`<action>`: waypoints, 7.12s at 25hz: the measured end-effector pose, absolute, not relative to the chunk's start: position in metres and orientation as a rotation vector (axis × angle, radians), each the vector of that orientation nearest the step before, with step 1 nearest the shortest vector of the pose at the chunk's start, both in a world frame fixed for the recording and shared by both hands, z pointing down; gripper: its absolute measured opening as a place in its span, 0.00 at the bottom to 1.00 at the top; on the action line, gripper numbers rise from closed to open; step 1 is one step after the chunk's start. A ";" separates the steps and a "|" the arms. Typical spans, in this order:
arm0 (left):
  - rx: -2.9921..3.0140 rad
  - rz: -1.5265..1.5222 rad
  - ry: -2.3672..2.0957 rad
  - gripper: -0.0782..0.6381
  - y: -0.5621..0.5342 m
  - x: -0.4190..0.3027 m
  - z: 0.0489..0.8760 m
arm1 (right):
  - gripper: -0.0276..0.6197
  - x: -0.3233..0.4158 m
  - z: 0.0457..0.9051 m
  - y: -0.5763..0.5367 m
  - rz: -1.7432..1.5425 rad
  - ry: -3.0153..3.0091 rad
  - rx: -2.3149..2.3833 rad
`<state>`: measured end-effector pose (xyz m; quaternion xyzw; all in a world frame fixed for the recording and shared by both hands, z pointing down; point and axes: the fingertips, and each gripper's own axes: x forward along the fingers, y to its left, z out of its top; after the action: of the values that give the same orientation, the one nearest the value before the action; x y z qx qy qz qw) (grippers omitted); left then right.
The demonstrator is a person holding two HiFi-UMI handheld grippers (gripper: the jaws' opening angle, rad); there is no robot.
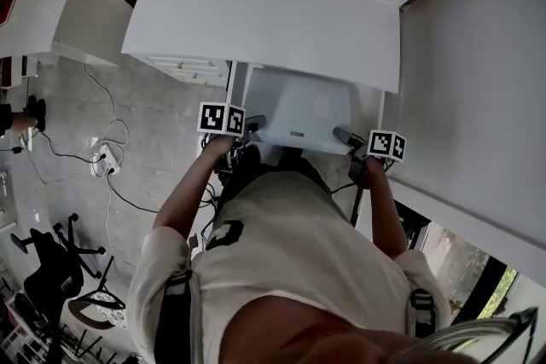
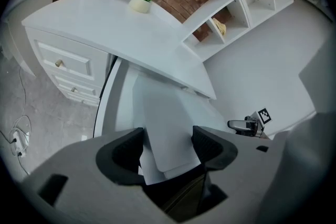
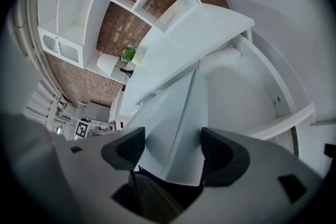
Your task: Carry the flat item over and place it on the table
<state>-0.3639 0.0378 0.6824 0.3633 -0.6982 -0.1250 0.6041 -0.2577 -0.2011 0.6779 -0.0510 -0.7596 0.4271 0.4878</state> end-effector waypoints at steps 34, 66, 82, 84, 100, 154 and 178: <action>0.736 0.075 -1.679 0.48 0.003 -0.409 0.783 | 0.51 -0.307 0.789 -0.246 0.933 -1.676 -0.115; 0.623 0.161 -1.654 0.57 0.032 -0.409 0.801 | 0.62 -0.299 0.817 -0.267 0.460 -1.669 0.020; 0.706 -0.387 -2.000 0.14 0.084 -0.415 0.666 | 0.19 -0.314 0.718 -0.263 0.863 -1.985 0.024; 0.748 -0.523 -2.014 0.14 0.088 -0.408 0.637 | 0.06 -0.316 0.686 -0.239 0.913 -2.031 -0.054; 1.083 -0.321 -2.148 0.14 0.101 -0.384 0.546 | 0.06 -0.338 0.500 -0.003 0.999 -2.157 -0.863; 1.320 -0.088 -2.037 0.14 0.036 -0.170 0.509 | 0.06 -0.105 0.475 -0.005 1.072 -2.145 -1.061; 1.396 -0.112 -1.987 0.14 0.077 -0.207 0.521 | 0.06 -0.156 0.471 0.031 1.014 -2.209 -0.942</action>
<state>-0.2075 0.0769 0.5207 0.5383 -0.7664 -0.0432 0.3479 -0.1564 0.0309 0.4710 -0.3486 -0.8172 0.3752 0.2643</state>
